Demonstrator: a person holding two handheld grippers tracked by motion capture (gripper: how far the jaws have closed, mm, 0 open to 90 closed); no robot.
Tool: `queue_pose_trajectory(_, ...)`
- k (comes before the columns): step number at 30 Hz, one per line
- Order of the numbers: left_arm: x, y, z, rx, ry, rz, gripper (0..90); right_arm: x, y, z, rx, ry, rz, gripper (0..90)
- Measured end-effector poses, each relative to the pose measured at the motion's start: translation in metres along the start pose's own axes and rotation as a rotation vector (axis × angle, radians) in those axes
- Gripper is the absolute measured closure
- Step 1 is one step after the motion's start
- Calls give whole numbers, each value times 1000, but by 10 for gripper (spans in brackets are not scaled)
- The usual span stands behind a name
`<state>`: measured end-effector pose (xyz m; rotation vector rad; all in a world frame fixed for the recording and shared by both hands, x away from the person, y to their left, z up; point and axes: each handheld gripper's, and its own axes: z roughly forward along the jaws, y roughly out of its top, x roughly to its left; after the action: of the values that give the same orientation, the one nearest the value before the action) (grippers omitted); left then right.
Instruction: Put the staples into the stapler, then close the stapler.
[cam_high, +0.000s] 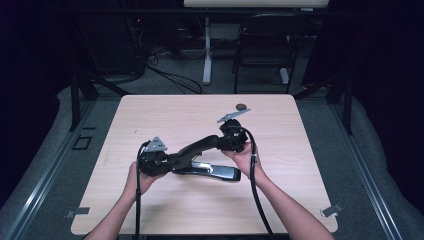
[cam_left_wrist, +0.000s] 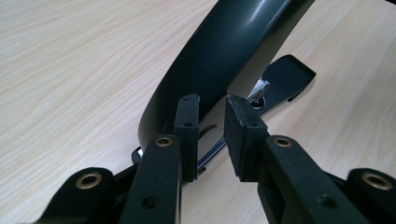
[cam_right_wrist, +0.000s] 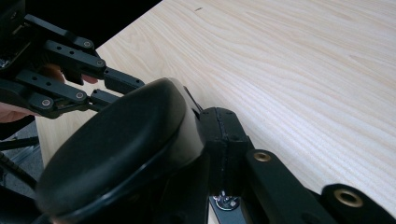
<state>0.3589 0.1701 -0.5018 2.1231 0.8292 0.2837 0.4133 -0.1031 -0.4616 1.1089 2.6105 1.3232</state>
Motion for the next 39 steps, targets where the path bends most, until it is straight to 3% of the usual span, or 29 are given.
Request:
queue_pose_trajectory(8, -1, 0, 2, 3, -5, 3, 757, -1, -6, -2, 6, -8, 12, 900)
queue_pose_trajectory(18, -3, 2, 4, 12, -4, 8, 758, -10, -18, -5, 3, 12, 83, 900)
queue_pose_trajectory(39, -6, 2, 8, 24, -13, 15, 762, -19, -35, -9, 37, 3, 121, 900)
